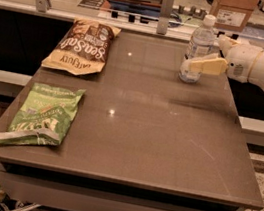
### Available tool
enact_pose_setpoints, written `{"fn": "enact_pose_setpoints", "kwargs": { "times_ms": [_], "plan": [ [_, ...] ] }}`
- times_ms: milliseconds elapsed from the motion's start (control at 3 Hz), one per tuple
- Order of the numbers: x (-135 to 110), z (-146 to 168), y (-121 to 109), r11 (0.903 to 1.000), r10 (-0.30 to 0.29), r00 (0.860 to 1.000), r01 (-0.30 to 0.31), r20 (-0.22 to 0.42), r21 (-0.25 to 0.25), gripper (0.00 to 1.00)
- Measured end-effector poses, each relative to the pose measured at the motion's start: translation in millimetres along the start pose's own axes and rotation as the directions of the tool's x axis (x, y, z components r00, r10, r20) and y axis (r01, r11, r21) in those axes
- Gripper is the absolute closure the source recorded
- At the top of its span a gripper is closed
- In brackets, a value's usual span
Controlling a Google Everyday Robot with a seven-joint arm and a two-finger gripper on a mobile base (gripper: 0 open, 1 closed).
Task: Knock blue plastic bottle over
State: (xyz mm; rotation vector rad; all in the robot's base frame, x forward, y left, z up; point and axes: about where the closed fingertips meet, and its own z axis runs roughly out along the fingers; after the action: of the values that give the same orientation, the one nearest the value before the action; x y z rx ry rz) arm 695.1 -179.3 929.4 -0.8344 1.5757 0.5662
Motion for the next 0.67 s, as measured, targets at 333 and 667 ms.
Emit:
{"fn": "enact_pose_setpoints", "kwargs": {
  "times_ms": [333,667],
  "plan": [
    [0.4,13.1,3.2,0.9998,0.006,1.000,-0.005,0.025,-0.022,0.00],
    [3.7,23.3,6.9,0.9994,0.016,0.998,-0.014,0.064,-0.032,0.18]
  ]
}}
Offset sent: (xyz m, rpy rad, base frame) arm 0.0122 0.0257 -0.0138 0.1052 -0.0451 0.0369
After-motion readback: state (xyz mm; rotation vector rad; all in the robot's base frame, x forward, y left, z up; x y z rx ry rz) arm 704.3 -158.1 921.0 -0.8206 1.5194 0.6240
